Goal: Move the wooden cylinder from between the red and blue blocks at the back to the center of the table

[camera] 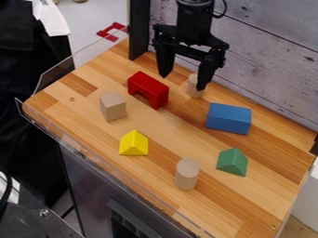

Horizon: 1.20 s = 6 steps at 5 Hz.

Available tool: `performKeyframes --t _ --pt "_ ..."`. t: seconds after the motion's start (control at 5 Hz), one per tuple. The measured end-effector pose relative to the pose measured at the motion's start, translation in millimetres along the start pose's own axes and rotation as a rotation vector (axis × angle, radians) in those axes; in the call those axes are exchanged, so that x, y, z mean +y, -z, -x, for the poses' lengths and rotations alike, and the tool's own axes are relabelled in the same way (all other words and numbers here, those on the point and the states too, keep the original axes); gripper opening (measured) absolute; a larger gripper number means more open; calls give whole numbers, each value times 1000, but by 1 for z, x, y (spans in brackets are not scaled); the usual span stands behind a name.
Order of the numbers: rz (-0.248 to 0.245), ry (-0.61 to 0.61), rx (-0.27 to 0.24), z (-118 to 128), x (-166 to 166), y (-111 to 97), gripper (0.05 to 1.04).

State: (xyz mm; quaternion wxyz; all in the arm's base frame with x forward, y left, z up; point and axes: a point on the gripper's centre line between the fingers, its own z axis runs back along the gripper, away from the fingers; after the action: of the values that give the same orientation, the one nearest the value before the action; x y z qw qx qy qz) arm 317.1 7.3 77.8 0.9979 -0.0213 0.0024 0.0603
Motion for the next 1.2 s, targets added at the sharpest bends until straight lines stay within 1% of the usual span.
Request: performKeyframes --t 0.2,0.4,0.6,0.8,1.0,1.2 --pt "-3 0 35 3 1 10 998" --pt "37 37 31 -6 -3 15 998" --pt "78 44 34 -22 -4 19 998" --pt "90 49 53 -35 0 26 998" --pt "94 64 83 -51 0 33 998" --pt "95 72 109 -55 0 36 998"
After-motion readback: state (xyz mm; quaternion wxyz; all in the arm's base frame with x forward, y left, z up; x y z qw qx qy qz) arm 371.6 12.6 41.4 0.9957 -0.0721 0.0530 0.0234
